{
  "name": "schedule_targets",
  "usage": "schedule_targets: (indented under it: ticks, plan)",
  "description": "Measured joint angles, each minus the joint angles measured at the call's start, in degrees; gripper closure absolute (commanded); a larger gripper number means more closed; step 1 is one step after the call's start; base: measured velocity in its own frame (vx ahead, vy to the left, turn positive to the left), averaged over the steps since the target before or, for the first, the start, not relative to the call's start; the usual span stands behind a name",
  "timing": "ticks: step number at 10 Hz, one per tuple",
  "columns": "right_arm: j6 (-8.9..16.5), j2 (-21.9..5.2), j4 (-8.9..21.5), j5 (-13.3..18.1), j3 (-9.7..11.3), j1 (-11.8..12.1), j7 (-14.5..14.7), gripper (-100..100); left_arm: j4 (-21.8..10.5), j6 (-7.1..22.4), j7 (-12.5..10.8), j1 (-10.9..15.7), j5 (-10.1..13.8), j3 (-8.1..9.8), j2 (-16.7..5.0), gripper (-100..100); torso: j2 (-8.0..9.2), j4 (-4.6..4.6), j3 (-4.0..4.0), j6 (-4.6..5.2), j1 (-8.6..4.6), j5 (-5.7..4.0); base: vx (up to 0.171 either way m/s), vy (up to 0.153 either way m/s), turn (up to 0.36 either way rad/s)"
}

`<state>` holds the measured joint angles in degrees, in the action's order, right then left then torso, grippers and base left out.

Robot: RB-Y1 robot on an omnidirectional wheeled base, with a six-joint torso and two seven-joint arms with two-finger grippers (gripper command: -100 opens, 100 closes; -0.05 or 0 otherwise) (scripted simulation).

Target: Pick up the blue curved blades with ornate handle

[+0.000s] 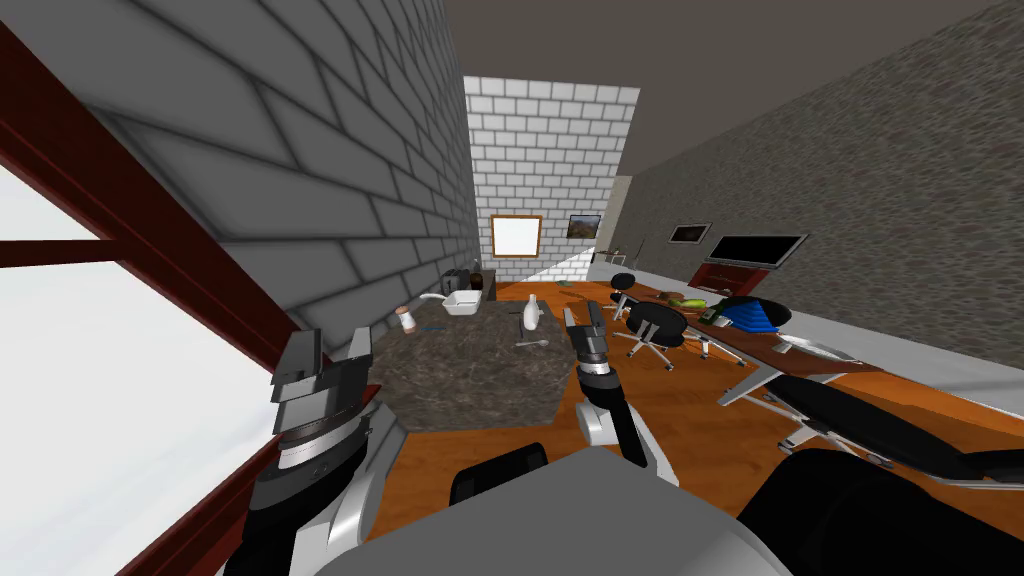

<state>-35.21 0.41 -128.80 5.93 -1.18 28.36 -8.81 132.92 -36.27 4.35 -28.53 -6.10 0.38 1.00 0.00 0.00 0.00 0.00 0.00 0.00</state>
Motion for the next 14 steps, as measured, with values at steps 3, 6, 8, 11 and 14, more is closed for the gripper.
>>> schedule_targets:
  ticks: [3, 6, 8, 11, 14]
  plan:
    - [0.4, -4.7, 1.2, -0.6, -0.4, 1.7, 0.9, -100, 0.0, 0.0, 0.0, 0.0, 0.0, -0.01, 0.0, 0, 0.24, 0.05, 0.14, -0.02, 0.14, 0.03, -0.064, 0.041, 0.152]
    - [1.6, -10.0, 2.5, -1.9, -1.8, 4.3, 1.6, -100, 0.0, 0.0, 0.0, 0.0, 0.0, -0.01, 0.0, 0, 0.3, 0.07, 0.18, -0.01, 0.16, 0.04, -0.071, 0.057, 0.226]
    - [2.0, -12.8, 3.4, -2.8, -2.5, 6.3, 2.1, -100, 0.0, 0.0, 0.0, 0.0, 0.0, 0.0, 0.0, 0, 0.22, 0.05, 0.13, 0.02, 0.13, 0.04, -0.042, 0.044, 0.108]
    - [2.9, -17.8, 5.8, -4.6, -3.9, 9.7, 2.9, -100, 0.0, 0.0, 0.0, 0.0, 0.0, -0.01, 0.0, 0, 0.23, 0.05, 0.13, 0.0, 0.2, 0.05, -0.046, 0.062, 0.205]
    - [3.9, -22.6, 7.3, -6.2, -5.1, 13.8, 3.5, -100, 0.0, 0.0, 0.0, 0.0, 0.0, -0.01, 0.0, 0, 0.16, 0.04, 0.1, -0.02, 0.19, 0.05, -0.026, 0.057, 0.213]
